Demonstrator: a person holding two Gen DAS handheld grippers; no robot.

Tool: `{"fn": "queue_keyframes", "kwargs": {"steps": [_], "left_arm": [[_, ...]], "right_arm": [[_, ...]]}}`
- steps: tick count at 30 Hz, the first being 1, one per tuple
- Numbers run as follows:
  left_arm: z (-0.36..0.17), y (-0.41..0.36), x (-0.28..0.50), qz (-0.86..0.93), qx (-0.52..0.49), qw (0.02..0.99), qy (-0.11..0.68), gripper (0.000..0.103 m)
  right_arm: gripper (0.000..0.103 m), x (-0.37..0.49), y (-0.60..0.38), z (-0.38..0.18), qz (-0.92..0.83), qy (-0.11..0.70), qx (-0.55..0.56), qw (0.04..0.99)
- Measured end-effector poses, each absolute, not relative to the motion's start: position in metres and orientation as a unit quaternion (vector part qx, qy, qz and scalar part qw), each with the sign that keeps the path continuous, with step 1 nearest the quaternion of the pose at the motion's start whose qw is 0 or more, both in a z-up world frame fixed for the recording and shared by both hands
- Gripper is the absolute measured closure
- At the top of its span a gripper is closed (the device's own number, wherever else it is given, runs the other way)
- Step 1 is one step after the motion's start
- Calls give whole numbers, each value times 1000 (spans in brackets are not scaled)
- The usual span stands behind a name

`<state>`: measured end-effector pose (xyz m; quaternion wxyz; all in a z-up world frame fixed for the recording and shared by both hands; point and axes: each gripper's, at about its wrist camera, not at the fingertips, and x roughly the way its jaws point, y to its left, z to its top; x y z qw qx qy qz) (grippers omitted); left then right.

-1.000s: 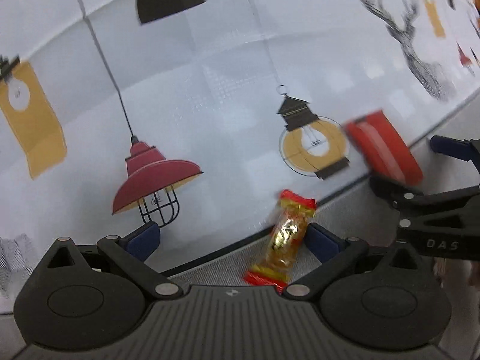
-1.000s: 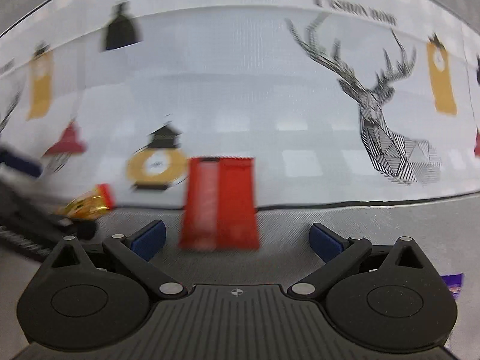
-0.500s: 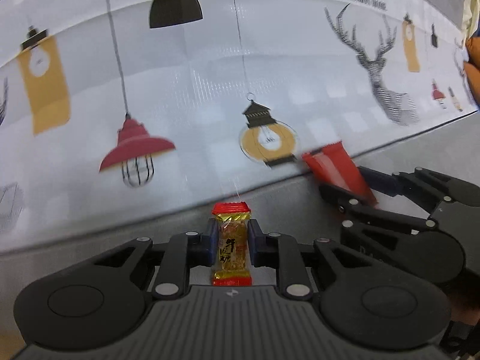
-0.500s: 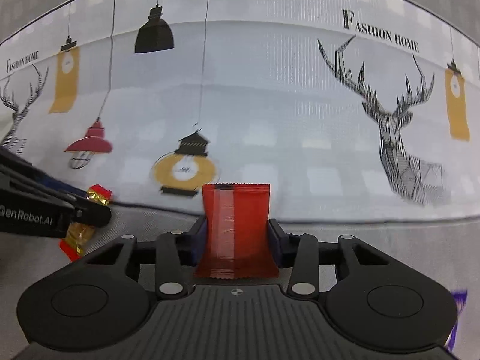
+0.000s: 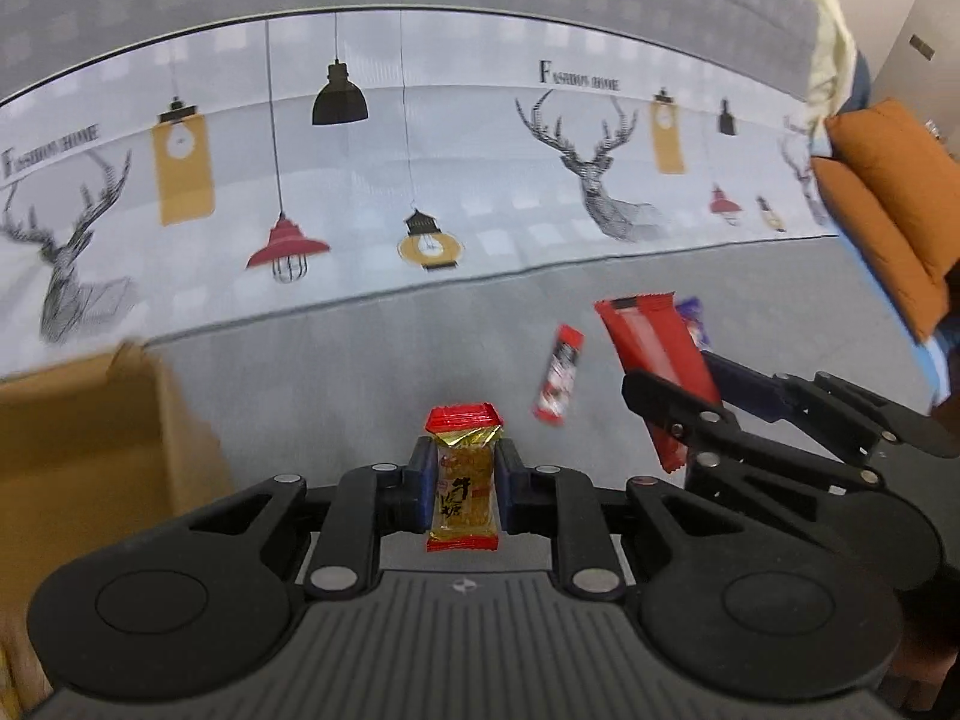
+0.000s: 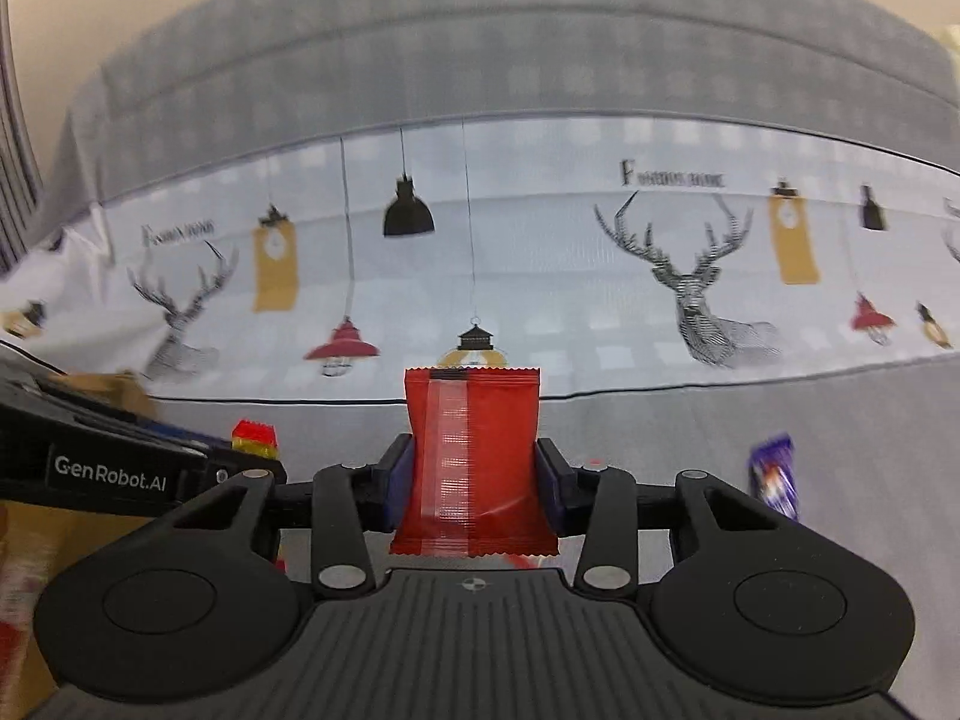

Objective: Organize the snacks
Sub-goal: 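Carry the red-gold candy and red packet with both grippers toward the box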

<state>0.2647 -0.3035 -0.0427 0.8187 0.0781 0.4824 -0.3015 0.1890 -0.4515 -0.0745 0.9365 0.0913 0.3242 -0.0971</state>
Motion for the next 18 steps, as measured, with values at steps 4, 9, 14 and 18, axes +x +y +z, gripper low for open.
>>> {"fn": "queue_keyframes", "kwargs": {"steps": [4, 9, 14, 18], "left_arm": [[-15, -268, 216, -308, 65, 821, 476, 81], [13, -211, 160, -298, 64, 831, 465, 81], [28, -148, 117, -264, 55, 841, 470, 81], [34, -99, 87, -233, 47, 853, 465, 81]], "right_arm": [[59, 139, -423, -47, -101, 309, 104, 940], [58, 74, -385, -21, -80, 301, 132, 941], [58, 20, -336, -5, -45, 300, 133, 944], [58, -4, -295, 2, -18, 305, 118, 945]]}}
